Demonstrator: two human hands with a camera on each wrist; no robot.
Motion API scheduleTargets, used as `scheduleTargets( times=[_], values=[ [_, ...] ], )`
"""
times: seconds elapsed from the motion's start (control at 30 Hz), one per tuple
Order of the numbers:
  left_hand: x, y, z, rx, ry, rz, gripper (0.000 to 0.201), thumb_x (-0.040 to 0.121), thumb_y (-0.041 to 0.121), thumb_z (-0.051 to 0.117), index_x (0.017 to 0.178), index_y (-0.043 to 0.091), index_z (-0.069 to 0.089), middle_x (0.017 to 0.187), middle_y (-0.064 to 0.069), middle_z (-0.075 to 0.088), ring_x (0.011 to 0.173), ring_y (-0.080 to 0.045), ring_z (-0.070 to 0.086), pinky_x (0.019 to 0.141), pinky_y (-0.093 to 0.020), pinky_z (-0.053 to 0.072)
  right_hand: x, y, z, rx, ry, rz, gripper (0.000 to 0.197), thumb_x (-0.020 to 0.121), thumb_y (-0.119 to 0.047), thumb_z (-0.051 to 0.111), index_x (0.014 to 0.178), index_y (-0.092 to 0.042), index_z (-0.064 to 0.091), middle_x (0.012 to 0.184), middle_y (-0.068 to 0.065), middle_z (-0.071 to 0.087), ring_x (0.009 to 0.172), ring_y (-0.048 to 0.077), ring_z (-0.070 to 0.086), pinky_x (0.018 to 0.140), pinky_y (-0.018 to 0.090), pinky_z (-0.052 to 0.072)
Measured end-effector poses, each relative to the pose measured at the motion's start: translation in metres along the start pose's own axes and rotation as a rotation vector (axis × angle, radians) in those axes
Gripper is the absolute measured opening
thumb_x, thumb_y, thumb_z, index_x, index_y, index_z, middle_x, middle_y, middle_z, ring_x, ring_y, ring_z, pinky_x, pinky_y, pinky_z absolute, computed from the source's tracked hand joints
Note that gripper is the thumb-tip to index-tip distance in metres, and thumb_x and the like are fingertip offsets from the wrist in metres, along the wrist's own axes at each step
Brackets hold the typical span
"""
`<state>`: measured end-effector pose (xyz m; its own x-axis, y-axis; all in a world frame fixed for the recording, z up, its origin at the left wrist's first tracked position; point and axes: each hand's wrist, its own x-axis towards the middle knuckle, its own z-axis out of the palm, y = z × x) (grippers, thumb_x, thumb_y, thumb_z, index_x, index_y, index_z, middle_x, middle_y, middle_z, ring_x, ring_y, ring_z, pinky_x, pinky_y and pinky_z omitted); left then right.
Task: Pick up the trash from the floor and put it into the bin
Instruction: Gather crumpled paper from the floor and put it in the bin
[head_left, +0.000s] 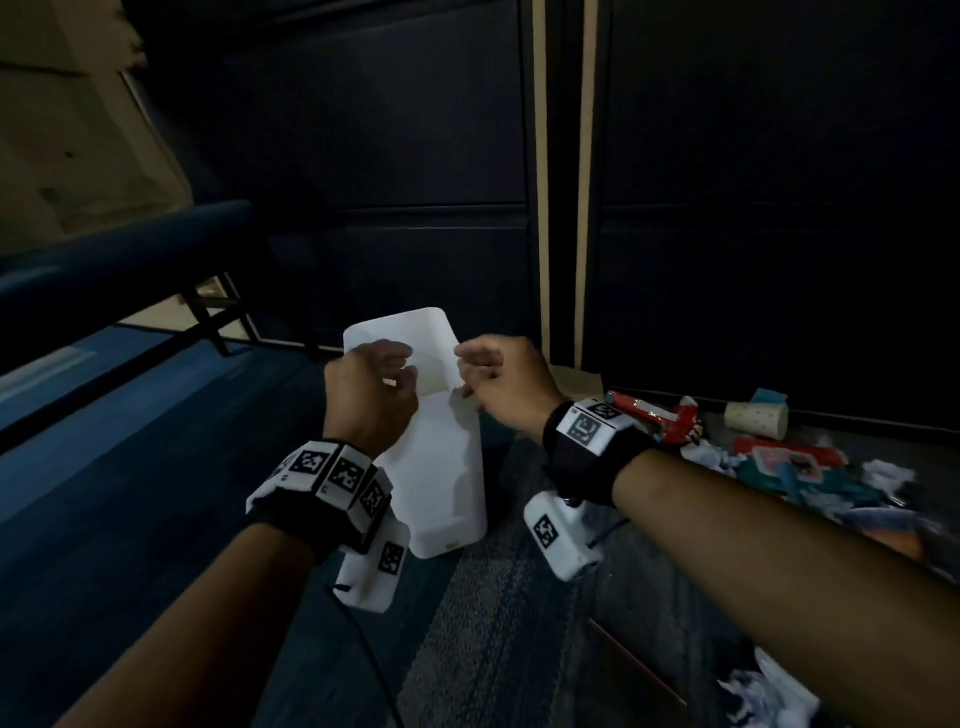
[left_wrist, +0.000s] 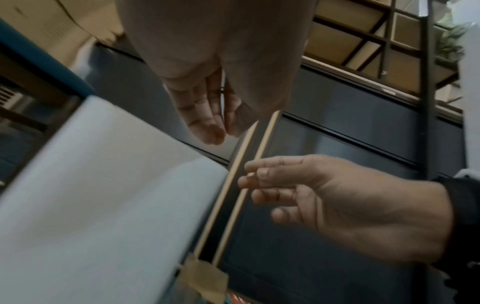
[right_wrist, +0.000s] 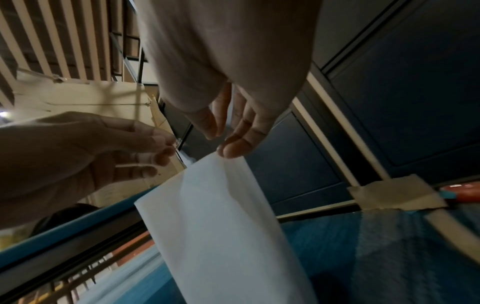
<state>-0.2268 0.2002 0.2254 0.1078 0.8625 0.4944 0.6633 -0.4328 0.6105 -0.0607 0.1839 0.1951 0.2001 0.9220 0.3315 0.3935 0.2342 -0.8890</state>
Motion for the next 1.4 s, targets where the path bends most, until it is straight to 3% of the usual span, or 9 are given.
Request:
scheduleTargets(
  times=[0.07, 0.17, 0.3, 0.43, 0.73, 0.9, 1.03, 1.17, 1.4],
  values=[
    [-0.01, 0.007, 0.01, -0.031, -0.006, 0.088, 0.014, 0.082, 0.01, 0.062, 0.09, 0.012, 0.073, 0.079, 0.001, 0.071, 0.062, -0.002, 0.06, 0.06, -0.001, 0.042, -0.012, 0.012, -0.018, -0.032, 0.001, -0.004, 0.019, 0.09, -0.008, 0.064, 0.108, -0.01, 0.07, 0.1, 0.006, 0.072, 0.081, 0.019, 0.07, 0.06, 0.022, 0.053],
    [-0.029, 0.02, 0.032, -0.061, -0.064, 0.177, 0.01, 0.078, 0.008, 0.066, 0.08, 0.015, 0.073, 0.07, 0.005, 0.07, 0.061, -0.005, 0.063, 0.064, -0.02, 0.054, -0.038, 0.031, -0.051, -0.069, -0.032, 0.04, 0.018, 0.09, -0.011, 0.065, 0.107, -0.01, 0.069, 0.099, 0.004, 0.072, 0.085, 0.017, 0.07, 0.056, 0.016, 0.05],
    [-0.066, 0.031, 0.072, -0.026, -0.256, 0.212, 0.011, 0.079, 0.013, 0.065, 0.083, 0.018, 0.074, 0.075, 0.001, 0.072, 0.068, -0.016, 0.065, 0.068, -0.025, 0.053, -0.083, 0.058, -0.099, -0.189, -0.123, 0.095, 0.015, 0.088, -0.012, 0.068, 0.104, -0.01, 0.07, 0.095, -0.003, 0.069, 0.081, 0.001, 0.063, 0.059, 0.007, 0.047],
    [-0.113, 0.041, 0.116, 0.02, -0.474, 0.225, 0.014, 0.076, 0.017, 0.066, 0.086, 0.022, 0.075, 0.084, 0.001, 0.074, 0.078, -0.018, 0.068, 0.075, -0.024, 0.052, -0.134, 0.094, -0.145, -0.305, -0.239, 0.221, 0.013, 0.087, -0.013, 0.071, 0.099, -0.01, 0.073, 0.099, 0.001, 0.072, 0.09, 0.01, 0.067, 0.082, 0.025, 0.055],
    [-0.203, 0.061, 0.201, -0.034, -0.823, 0.193, 0.017, 0.076, 0.007, 0.064, 0.066, 0.02, 0.07, 0.061, 0.006, 0.067, 0.058, -0.009, 0.063, 0.062, -0.017, 0.05, -0.232, 0.153, -0.208, -0.403, -0.4, 0.415, 0.017, 0.087, -0.015, 0.072, 0.103, -0.009, 0.073, 0.099, 0.004, 0.073, 0.087, 0.01, 0.066, 0.079, 0.025, 0.054],
    [-0.241, 0.05, 0.234, 0.089, -1.035, 0.292, 0.01, 0.076, 0.004, 0.064, 0.081, 0.01, 0.071, 0.084, -0.005, 0.068, 0.084, -0.026, 0.065, 0.077, -0.035, 0.053, -0.262, 0.181, -0.213, -0.469, -0.494, 0.429, 0.017, 0.087, -0.016, 0.07, 0.103, -0.011, 0.073, 0.103, 0.005, 0.073, 0.09, 0.014, 0.067, 0.08, 0.031, 0.055],
    [-0.258, 0.035, 0.25, 0.408, -1.162, 0.28, 0.03, 0.081, 0.027, 0.065, 0.111, 0.025, 0.066, 0.12, -0.002, 0.061, 0.11, -0.025, 0.058, 0.081, -0.032, 0.051, -0.276, 0.195, -0.207, -0.616, -0.642, 0.422, 0.022, 0.092, -0.023, 0.062, 0.113, -0.016, 0.068, 0.109, 0.006, 0.068, 0.095, 0.024, 0.065, 0.082, 0.044, 0.055],
    [-0.263, 0.031, 0.248, 0.454, -1.118, 0.363, 0.028, 0.088, 0.031, 0.057, 0.115, 0.028, 0.065, 0.121, 0.0, 0.059, 0.113, -0.023, 0.053, 0.08, -0.031, 0.048, -0.285, 0.206, -0.2, -0.777, -0.759, 0.376, 0.043, 0.096, -0.032, 0.056, 0.137, -0.021, 0.05, 0.135, 0.01, 0.048, 0.127, 0.028, 0.041, 0.098, 0.044, 0.042],
    [-0.268, 0.022, 0.253, 0.492, -1.12, 0.469, 0.033, 0.093, 0.037, 0.048, 0.124, 0.028, 0.058, 0.128, 0.003, 0.057, 0.12, -0.025, 0.045, 0.082, -0.036, 0.047, -0.278, 0.212, -0.181, -0.785, -0.758, 0.43, 0.049, 0.095, -0.032, 0.058, 0.141, -0.025, 0.044, 0.141, 0.012, 0.047, 0.128, 0.033, 0.045, 0.099, 0.041, 0.04]
  ],
)
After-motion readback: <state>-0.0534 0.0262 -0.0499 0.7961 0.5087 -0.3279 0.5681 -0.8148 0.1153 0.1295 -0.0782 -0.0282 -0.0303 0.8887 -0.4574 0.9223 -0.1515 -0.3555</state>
